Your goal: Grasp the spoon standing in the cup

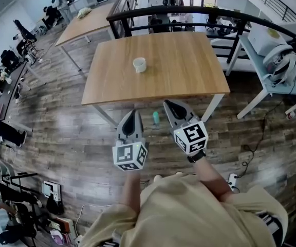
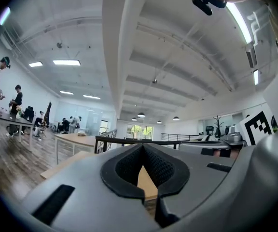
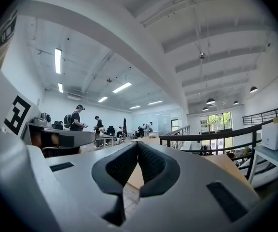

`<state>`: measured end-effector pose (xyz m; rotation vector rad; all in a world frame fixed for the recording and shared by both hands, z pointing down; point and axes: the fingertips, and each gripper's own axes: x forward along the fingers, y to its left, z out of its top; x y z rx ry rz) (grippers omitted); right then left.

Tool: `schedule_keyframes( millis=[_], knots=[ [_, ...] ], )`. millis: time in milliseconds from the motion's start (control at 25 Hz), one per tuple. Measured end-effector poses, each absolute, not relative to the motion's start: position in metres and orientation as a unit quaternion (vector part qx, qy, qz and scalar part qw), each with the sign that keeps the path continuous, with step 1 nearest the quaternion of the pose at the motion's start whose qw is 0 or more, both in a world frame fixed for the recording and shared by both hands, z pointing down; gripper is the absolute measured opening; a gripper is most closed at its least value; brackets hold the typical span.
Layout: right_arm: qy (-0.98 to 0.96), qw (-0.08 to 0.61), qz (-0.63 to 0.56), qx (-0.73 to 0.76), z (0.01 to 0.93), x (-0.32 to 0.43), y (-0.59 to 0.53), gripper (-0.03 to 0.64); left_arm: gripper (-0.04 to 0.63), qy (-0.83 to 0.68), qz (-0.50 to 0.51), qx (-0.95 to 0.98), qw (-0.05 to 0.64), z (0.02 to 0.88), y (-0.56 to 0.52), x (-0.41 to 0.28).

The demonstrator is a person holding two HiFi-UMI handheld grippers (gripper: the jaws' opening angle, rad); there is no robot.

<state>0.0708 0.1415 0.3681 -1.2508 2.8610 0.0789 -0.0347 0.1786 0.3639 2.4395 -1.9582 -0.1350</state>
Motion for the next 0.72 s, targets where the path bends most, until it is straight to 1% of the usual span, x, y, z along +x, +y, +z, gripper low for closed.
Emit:
schedule_keyframes(
  millis=[320,600,720],
  knots=[
    [0.921,0.009,0.016,-0.388,0.376,0.078,0.145,0.015,0.011,-0.64,-0.038,0.767,-0.002,0.368,0.182,-0.028],
    [0.926,0.01,0.013,-0.378,0.375,0.096,0.142,0.017,0.011,-0.646,-0.047,0.762,-0.005,0.368,0.178,-0.003],
    [0.934,-0.003,0.001,-0.358,0.39,0.1,0.143,0.017,0.011,-0.651,-0.04,0.758,-0.013,0.373,0.182,0.008]
  ],
)
